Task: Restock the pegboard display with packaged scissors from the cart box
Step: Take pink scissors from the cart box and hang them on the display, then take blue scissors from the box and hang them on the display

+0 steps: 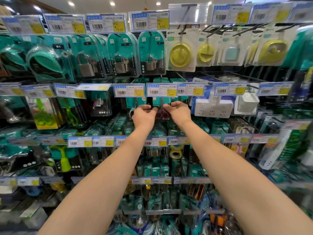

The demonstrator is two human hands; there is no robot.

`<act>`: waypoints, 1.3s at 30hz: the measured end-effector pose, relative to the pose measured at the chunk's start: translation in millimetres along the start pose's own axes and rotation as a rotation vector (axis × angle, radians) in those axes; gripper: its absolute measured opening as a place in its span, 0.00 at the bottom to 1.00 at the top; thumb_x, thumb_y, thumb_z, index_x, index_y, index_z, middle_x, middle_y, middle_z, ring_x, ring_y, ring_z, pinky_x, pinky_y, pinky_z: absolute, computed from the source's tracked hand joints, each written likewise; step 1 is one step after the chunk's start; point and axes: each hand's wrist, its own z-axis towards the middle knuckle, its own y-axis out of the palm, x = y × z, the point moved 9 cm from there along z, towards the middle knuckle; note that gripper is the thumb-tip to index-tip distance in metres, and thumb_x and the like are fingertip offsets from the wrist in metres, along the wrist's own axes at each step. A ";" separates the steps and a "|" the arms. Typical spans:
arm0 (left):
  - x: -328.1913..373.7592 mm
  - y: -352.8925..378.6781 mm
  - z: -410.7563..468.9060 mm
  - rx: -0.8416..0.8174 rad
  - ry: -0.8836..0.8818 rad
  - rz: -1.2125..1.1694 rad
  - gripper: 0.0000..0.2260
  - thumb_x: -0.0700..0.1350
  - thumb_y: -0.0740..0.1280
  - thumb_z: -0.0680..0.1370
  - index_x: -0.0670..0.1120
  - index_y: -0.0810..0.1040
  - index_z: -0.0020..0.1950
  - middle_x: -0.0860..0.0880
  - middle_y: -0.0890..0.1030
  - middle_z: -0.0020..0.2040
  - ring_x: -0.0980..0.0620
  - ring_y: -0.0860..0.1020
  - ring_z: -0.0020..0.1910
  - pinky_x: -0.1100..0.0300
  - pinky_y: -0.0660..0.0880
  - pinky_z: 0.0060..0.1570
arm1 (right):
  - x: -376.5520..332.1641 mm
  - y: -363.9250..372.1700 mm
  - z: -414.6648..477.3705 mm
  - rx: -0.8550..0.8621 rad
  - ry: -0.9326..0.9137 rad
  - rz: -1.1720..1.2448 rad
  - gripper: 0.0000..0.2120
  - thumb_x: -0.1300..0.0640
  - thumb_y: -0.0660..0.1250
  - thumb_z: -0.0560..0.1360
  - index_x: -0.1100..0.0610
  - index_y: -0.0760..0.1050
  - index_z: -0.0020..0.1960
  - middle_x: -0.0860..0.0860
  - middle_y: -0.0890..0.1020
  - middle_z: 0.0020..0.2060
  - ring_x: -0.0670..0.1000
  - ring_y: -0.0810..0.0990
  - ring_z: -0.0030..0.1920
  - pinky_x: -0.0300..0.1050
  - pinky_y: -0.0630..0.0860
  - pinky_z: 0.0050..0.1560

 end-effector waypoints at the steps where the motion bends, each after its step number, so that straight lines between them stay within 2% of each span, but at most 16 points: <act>1: 1.8 -2.3 -4.4 0.007 0.017 0.038 0.12 0.50 0.76 0.77 0.46 0.82 0.56 0.52 0.83 0.44 0.51 0.81 0.47 0.57 0.76 0.52 | 2.6 -0.1 -1.8 -0.002 0.014 -0.018 0.21 0.48 0.76 0.75 0.61 0.79 0.60 0.54 0.83 0.52 0.51 0.80 0.53 0.41 0.74 0.56; 4: 6.7 -10.2 -16.9 -0.004 0.053 0.120 0.12 0.49 0.72 0.79 0.47 0.81 0.60 0.52 0.82 0.49 0.51 0.81 0.49 0.59 0.72 0.48 | 6.1 -3.4 -14.8 0.010 0.035 -0.123 0.22 0.49 0.75 0.77 0.60 0.77 0.65 0.54 0.83 0.56 0.54 0.81 0.57 0.42 0.73 0.56; 7: 16.0 -20.8 -31.8 -0.046 0.148 0.256 0.11 0.47 0.68 0.82 0.47 0.80 0.63 0.54 0.80 0.50 0.52 0.80 0.52 0.60 0.72 0.50 | 3.8 -8.6 -38.3 0.028 0.020 -0.315 0.21 0.49 0.70 0.80 0.58 0.74 0.69 0.56 0.82 0.62 0.57 0.81 0.59 0.45 0.73 0.52; 11: 27.4 -43.6 -56.3 -0.089 0.308 0.507 0.12 0.50 0.65 0.82 0.50 0.79 0.65 0.53 0.84 0.57 0.50 0.82 0.54 0.55 0.79 0.51 | -9.4 -6.5 -76.3 -0.025 -0.103 -0.469 0.22 0.51 0.65 0.82 0.52 0.71 0.76 0.55 0.82 0.64 0.54 0.83 0.48 0.47 0.78 0.46; 12: 31.1 -49.3 -63.9 -0.098 0.365 0.582 0.13 0.50 0.65 0.82 0.50 0.79 0.66 0.52 0.84 0.59 0.49 0.82 0.55 0.53 0.79 0.51 | -14.1 -4.1 -86.3 -0.048 -0.151 -0.501 0.23 0.52 0.64 0.83 0.52 0.70 0.77 0.54 0.82 0.65 0.54 0.84 0.49 0.48 0.80 0.48; 14: 37.2 -62.1 -80.8 -0.109 0.451 0.727 0.14 0.50 0.64 0.83 0.49 0.80 0.66 0.50 0.84 0.60 0.46 0.81 0.58 0.53 0.77 0.51 | -23.4 2.8 -109.1 -0.121 -0.228 -0.567 0.23 0.53 0.63 0.83 0.52 0.69 0.78 0.52 0.78 0.71 0.55 0.81 0.63 0.51 0.80 0.58; 17: 37.6 -86.9 -108.4 -0.112 0.486 0.925 0.17 0.52 0.62 0.82 0.49 0.78 0.69 0.48 0.84 0.60 0.44 0.79 0.59 0.50 0.76 0.53 | -29.4 19.6 -148.9 -0.281 -0.301 -0.702 0.25 0.53 0.61 0.84 0.53 0.64 0.80 0.50 0.68 0.79 0.53 0.66 0.78 0.53 0.71 0.72; 19: 32.4 -106.4 -131.5 -0.123 0.494 1.007 0.19 0.53 0.62 0.82 0.49 0.77 0.71 0.47 0.84 0.60 0.44 0.80 0.58 0.49 0.78 0.52 | -29.2 31.4 -179.7 -0.380 -0.318 -0.782 0.25 0.54 0.60 0.85 0.53 0.62 0.81 0.50 0.63 0.81 0.52 0.61 0.81 0.54 0.69 0.74; 22: 14.9 -145.0 -171.4 -0.140 0.490 1.127 0.21 0.55 0.61 0.82 0.49 0.76 0.73 0.47 0.83 0.62 0.44 0.81 0.58 0.50 0.79 0.54 | -26.4 52.9 -226.3 -0.458 -0.357 -0.847 0.26 0.52 0.61 0.85 0.54 0.61 0.81 0.52 0.64 0.81 0.55 0.68 0.77 0.54 0.75 0.68; 25: -15.3 -198.5 -209.6 -0.147 0.425 1.224 0.21 0.55 0.61 0.81 0.48 0.77 0.71 0.48 0.82 0.63 0.44 0.81 0.58 0.48 0.79 0.56 | -20.7 92.9 -278.7 -0.589 -0.442 -0.945 0.28 0.53 0.60 0.85 0.56 0.58 0.82 0.54 0.61 0.82 0.56 0.60 0.81 0.53 0.66 0.76; 27: -38.3 -243.1 -235.3 -0.166 0.345 1.259 0.20 0.55 0.61 0.81 0.48 0.77 0.69 0.48 0.83 0.59 0.45 0.81 0.55 0.49 0.80 0.52 | -20.8 124.5 -319.1 -0.678 -0.465 -0.930 0.26 0.55 0.59 0.85 0.58 0.59 0.82 0.56 0.62 0.81 0.57 0.60 0.80 0.53 0.64 0.77; 30: -66.9 -319.9 -265.6 -0.137 0.255 1.320 0.19 0.55 0.62 0.80 0.48 0.79 0.67 0.48 0.83 0.57 0.45 0.82 0.53 0.50 0.80 0.50 | -31.4 178.8 -379.4 -0.759 -0.512 -0.905 0.24 0.55 0.59 0.85 0.57 0.63 0.80 0.57 0.68 0.77 0.58 0.71 0.74 0.53 0.75 0.65; 34: -105.0 -431.5 -297.3 -0.109 0.085 1.382 0.13 0.53 0.63 0.79 0.47 0.77 0.56 0.47 0.82 0.51 0.43 0.81 0.51 0.50 0.75 0.47 | -42.8 266.8 -466.3 -0.885 -0.561 -0.852 0.23 0.56 0.61 0.84 0.57 0.65 0.78 0.56 0.70 0.75 0.59 0.73 0.71 0.53 0.76 0.63; 39: -164.3 -596.5 -331.3 -0.003 -0.142 1.390 0.10 0.51 0.65 0.75 0.47 0.78 0.50 0.46 0.83 0.48 0.40 0.82 0.49 0.48 0.76 0.46 | -59.4 388.2 -588.7 -1.048 -0.524 -0.733 0.17 0.57 0.61 0.80 0.57 0.72 0.69 0.59 0.79 0.64 0.62 0.79 0.64 0.53 0.77 0.55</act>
